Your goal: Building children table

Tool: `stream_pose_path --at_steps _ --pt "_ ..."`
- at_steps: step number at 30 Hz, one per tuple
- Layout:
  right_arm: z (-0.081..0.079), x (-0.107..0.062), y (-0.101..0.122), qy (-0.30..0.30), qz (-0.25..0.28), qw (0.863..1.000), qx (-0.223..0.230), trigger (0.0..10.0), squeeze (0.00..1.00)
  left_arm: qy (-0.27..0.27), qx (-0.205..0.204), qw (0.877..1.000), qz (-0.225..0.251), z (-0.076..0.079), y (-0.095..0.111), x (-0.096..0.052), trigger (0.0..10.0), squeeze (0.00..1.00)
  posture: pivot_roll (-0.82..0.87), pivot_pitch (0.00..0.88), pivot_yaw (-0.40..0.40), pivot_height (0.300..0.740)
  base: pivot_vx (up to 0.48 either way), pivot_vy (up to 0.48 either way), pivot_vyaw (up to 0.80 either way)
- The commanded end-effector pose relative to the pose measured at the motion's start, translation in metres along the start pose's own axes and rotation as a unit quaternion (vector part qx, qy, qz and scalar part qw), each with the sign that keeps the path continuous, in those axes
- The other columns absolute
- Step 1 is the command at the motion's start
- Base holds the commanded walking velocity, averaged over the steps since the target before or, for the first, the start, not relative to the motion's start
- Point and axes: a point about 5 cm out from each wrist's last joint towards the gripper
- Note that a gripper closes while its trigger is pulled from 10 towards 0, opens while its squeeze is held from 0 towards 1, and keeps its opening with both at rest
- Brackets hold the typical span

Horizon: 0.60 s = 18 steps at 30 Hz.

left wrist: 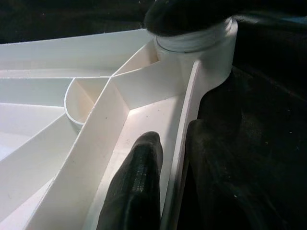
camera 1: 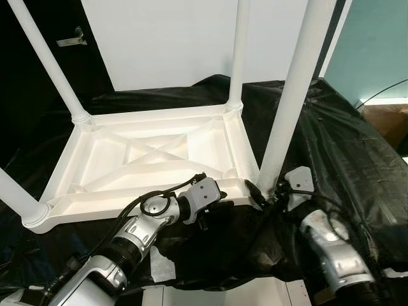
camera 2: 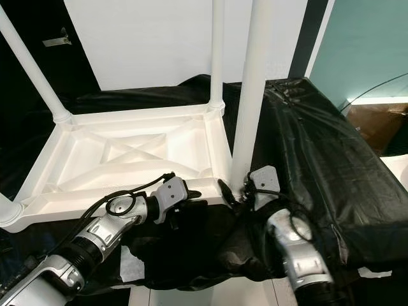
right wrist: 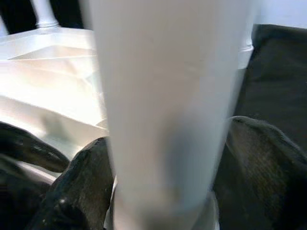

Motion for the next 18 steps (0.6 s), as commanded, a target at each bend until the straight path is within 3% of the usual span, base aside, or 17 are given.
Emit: stream_pose_path --at_steps 1,6,7,8,18 --pt "0.003 0.0 0.001 0.044 -0.014 0.999 -0.001 10.0 0.0 -0.181 -0.042 0.98 -0.071 0.042 -0.036 -0.006 10.0 0.0 -0.08 0.0 0.012 0.74 0.0 0.0 0.0" --pt "0.001 0.001 0.003 0.105 -0.026 0.994 -0.025 10.0 0.0 -0.18 -0.043 0.98 -0.07 0.044 -0.036 -0.006 10.0 0.0 -0.07 0.0 0.005 0.74 0.0 0.0 0.0" --pt "0.002 0.001 0.003 0.114 -0.032 0.993 -0.026 7.4 0.0 -0.178 -0.044 0.98 -0.07 0.043 -0.037 -0.006 10.0 0.0 -0.06 0.0 0.0 0.74 0.0 0.0 0.0" --pt "0.005 0.002 0.003 0.122 -0.036 0.991 -0.03 0.0 0.0 -0.177 -0.045 0.981 -0.07 0.043 -0.037 -0.006 10.0 0.0 -0.06 0.0 0.0 0.74 0.0 0.0 0.0" --pt "0.019 0.002 -0.002 0.17 -0.095 0.98 -0.027 0.0 0.0 -0.169 -0.049 0.982 -0.07 0.043 -0.038 -0.008 10.0 0.0 -0.04 0.0 -0.007 0.74 0.0 0.0 0.0"
Point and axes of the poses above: a point about 5 cm out from each wrist's last joint towards the gripper, its own x axis pointing out of the wrist towards the gripper, its own y axis along the axis of the wrist's last joint, z = x × y, and after that the axes turned 5 degrees about x, right-handed
